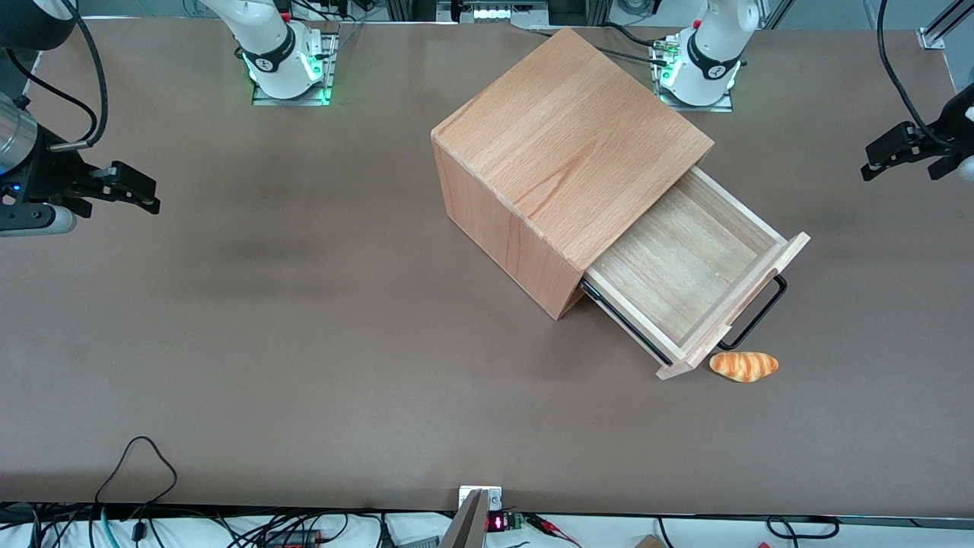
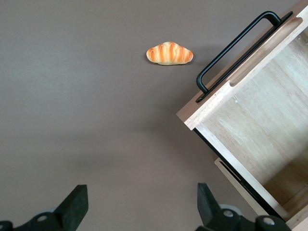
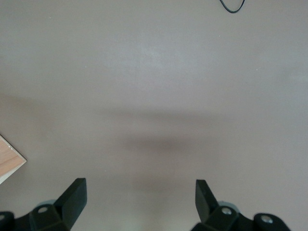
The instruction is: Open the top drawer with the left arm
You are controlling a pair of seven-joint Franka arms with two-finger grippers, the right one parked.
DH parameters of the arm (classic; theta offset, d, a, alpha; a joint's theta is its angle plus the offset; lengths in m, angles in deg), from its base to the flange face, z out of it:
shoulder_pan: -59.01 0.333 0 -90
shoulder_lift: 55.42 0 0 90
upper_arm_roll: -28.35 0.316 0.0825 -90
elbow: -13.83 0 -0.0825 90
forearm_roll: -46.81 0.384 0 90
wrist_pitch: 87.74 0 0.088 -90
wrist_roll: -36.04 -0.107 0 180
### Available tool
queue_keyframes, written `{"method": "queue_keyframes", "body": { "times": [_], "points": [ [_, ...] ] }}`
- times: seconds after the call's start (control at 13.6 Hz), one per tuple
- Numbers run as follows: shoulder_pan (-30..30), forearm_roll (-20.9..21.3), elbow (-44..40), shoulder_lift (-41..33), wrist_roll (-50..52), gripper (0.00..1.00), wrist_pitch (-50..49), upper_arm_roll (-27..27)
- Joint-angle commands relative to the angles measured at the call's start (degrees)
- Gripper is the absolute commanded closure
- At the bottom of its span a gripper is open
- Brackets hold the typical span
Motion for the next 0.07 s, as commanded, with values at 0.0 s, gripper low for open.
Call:
{"method": "queue_keyframes", "body": {
  "times": [0.0],
  "points": [
    [0.4, -0.8, -0.9, 0.1, -0.1, 0.00, 0.1, -0.2]
  ]
}}
